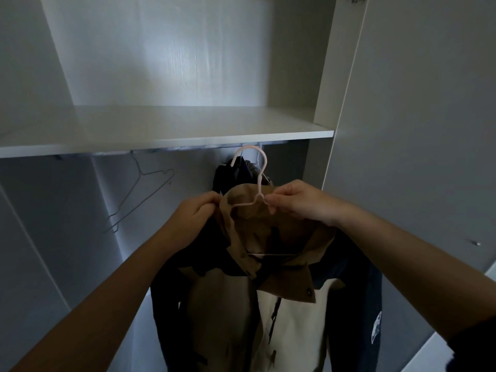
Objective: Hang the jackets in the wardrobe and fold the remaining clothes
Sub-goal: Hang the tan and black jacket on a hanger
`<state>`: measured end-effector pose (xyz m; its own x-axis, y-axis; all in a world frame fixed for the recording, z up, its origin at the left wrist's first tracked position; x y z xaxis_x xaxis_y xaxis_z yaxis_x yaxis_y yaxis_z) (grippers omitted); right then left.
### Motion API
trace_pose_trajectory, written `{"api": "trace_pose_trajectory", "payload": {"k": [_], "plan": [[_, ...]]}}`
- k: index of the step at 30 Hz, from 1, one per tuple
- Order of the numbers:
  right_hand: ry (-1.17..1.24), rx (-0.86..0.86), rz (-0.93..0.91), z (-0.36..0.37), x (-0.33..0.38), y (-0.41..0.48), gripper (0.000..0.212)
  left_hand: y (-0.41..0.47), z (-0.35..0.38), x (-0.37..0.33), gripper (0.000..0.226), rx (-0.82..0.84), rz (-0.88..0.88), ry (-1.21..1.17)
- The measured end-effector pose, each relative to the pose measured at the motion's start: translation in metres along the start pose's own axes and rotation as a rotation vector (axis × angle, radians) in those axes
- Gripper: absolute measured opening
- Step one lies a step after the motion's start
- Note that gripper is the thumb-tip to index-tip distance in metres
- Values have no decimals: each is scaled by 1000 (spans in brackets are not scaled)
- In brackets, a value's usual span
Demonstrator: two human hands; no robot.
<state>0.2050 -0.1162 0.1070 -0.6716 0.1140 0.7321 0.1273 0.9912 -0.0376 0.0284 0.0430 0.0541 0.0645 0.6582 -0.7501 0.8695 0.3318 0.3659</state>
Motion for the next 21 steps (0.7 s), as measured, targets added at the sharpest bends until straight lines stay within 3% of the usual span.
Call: {"api": "trace_pose_trajectory", "payload": {"k": [3,5,7,12,15,18,21], "plan": [[-92,34,52,3,2,4,26,2,-2,-10,25,-165,-80,158],[-122,22,70,7,2,9,26,6,-2,-15,28,-118,-185,387],[-170,2,74,12,0,13,26,10,-8,-18,28,-110,-258,445],[-294,-50,105,17,-3,15,30,8,-21,-8,33,-299,-371,-175],[-237,-45,142,18,-4,12,28,0,-19,3,27,-169,-272,-272],[-207,-56,145,21,1,11,28,-12,-11,19,2,53,-125,105],[-212,-67,139,17,9,10,27,-20,-5,34,39,125,-164,269]]}}
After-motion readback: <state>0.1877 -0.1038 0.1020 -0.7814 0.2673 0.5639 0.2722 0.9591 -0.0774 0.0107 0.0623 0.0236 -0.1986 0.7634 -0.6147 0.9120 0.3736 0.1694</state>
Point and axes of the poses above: each hand's wrist, its own y-axis towards the middle knuckle, its own z-axis out of the palm, x = y × z, the point moved 2 cm from there along y, towards the middle knuckle, and after that the axes turned 9 degrees about x, right-handed, at the moved point
